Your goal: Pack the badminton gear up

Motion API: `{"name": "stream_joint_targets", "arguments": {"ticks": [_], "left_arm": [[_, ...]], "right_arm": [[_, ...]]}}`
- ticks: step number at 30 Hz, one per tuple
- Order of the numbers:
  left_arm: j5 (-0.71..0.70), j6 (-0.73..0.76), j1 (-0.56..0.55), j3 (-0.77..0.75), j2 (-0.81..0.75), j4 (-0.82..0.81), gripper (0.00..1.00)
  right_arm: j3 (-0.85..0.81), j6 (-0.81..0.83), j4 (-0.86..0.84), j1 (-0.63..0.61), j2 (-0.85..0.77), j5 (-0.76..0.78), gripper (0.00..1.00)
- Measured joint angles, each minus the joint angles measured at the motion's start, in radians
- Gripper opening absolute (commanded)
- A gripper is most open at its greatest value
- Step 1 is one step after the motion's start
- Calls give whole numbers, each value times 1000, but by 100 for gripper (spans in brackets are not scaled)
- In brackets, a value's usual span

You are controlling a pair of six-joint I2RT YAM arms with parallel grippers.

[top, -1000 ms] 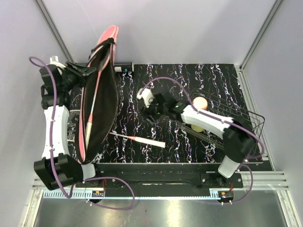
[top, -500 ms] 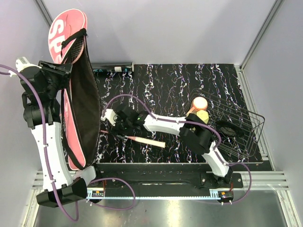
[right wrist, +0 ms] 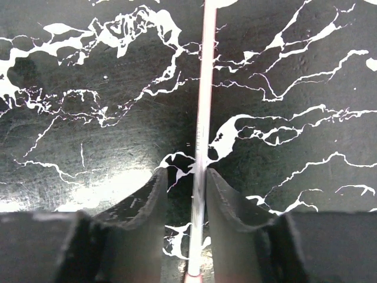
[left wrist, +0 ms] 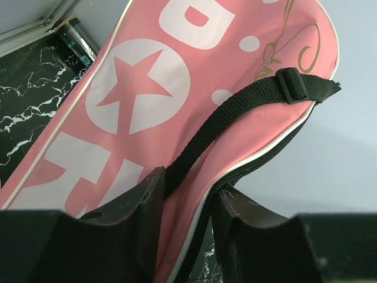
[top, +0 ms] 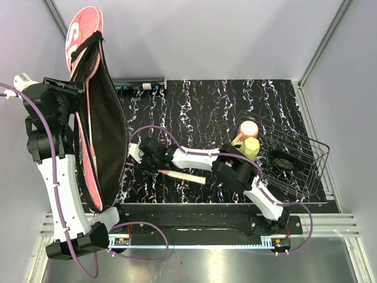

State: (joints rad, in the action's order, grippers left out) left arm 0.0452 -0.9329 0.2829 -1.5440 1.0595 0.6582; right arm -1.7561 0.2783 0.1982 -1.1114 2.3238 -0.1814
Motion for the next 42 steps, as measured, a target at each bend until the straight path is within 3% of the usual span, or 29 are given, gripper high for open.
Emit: {"name": "stream_joint_targets", "arguments": {"ticks": [3, 4, 5, 16, 22, 27, 33, 42], "left_arm": [[-13, 8, 0, 0, 0, 0, 0], [-21, 10, 0, 0, 0, 0, 0], [-29, 14, 0, 0, 0, 0, 0], [-96, 60, 0, -6, 0, 8, 0], [-116, 80, 0, -21, -4, 23, 0], [-118, 88, 0, -21, -5, 22, 0], [-119, 99, -14, 3, -5, -2, 0], [-56, 101, -86, 152, 56, -145, 0]], "right_arm": [[0, 1, 0, -6, 0, 5, 14], [0, 2, 0, -6, 0, 7, 3], [0, 5, 2, -7, 0, 8, 0], [-26, 8, 82, -8, -18, 141, 0], [16, -130, 106, 10, -166, 229, 0], [108, -320, 92, 86, -341, 237, 0], [330, -507, 40, 217, -510, 251, 0], [533, -562, 69, 247, -730, 371, 0]]}}
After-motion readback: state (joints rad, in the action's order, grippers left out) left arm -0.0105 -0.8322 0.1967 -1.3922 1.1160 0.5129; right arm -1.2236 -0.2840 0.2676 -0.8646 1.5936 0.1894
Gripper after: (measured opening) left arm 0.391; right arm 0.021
